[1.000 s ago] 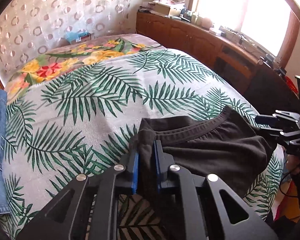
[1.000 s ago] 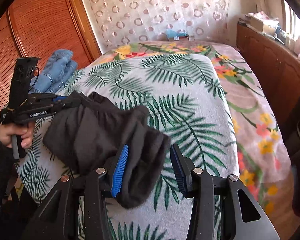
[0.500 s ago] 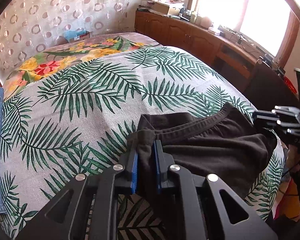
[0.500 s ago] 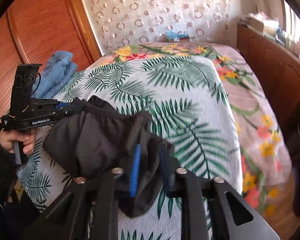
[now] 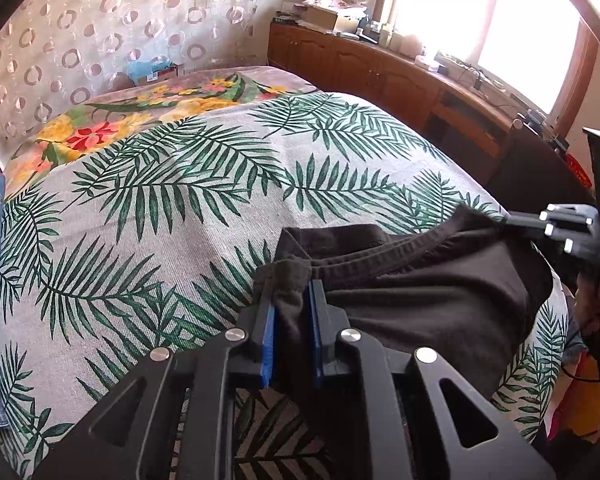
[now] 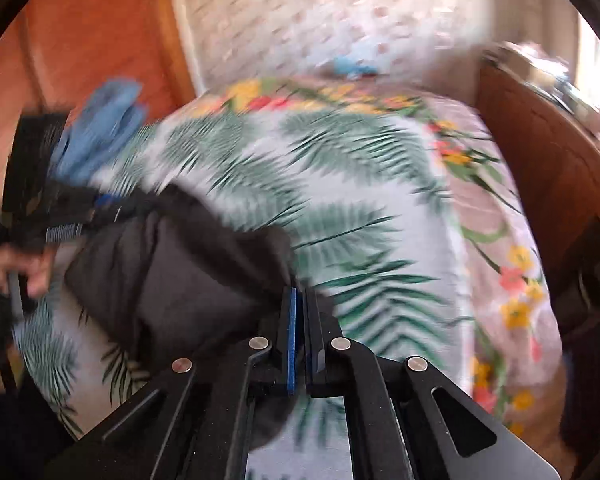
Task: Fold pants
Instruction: 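Grasp the folded shorts' edge with the left gripper and lift them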
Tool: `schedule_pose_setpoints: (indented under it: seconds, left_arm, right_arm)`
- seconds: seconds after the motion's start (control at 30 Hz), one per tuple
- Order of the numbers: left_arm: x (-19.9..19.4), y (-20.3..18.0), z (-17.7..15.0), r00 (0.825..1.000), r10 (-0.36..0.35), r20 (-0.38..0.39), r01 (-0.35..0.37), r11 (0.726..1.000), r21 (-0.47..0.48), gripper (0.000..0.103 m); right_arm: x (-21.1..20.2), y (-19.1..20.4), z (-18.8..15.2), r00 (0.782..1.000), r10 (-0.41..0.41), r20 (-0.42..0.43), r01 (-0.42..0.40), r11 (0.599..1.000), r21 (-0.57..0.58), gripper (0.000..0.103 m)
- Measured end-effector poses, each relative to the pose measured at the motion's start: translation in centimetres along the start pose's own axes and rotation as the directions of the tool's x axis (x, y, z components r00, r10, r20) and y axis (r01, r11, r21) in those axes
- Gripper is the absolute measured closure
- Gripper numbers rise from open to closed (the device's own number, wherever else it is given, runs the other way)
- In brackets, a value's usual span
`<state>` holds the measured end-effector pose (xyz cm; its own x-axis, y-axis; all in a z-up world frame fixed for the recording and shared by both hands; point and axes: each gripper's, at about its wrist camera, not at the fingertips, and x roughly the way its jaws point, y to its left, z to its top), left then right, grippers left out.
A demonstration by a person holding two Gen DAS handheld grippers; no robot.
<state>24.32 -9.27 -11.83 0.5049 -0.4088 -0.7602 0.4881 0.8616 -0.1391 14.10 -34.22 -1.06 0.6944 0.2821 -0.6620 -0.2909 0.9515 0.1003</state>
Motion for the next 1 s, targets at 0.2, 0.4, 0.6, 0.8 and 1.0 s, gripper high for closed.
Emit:
schedule_pose_setpoints:
  seconds: [0.2, 0.4, 0.6, 0.8, 1.0]
  left_arm:
    - [0.0, 0.0, 0.2, 1.0, -0.005, -0.004, 0.005, 1.0, -0.007, 0.087]
    - [-1.6, -0.4, 0.6, 0.999, 0.035, 0.016, -0.035, 0.999, -0.008, 0.05]
    - [-3.5, -0.9, -0.8, 0.999, 0.036, 0.022, -0.036, 0.999, -0.02, 0.021]
    - [-2.9, -1.0, -2.0, 1.0, 0.007, -0.017, -0.008, 0.999, -0.047, 0.021]
    - [-1.5, -0.2, -0.8, 0.999, -0.024, -0.028, 0.021, 0.994, -0.104, 0.021]
  right_arm:
    - [0.8, 0.2, -1.1, 1.0, -0.001, -0.02, 0.002, 0.998, 0.058, 0.101]
    - [0.4, -0.3, -0.1, 1.0, -0.002, 0.004, 0.002, 0.997, 0.083, 0.095]
    - [-1.6, -0.4, -1.2, 0.999, 0.031, 0.017, -0.033, 0.996, 0.087, 0.07]
    - [-1.5, -0.6, -2.6, 0.998, 0.061, -0.022, -0.058, 0.993, 0.104, 0.067]
    - [0.5, -0.8, -1.5, 0.998, 0.057, -0.039, -0.05, 0.988, 0.145, 0.059]
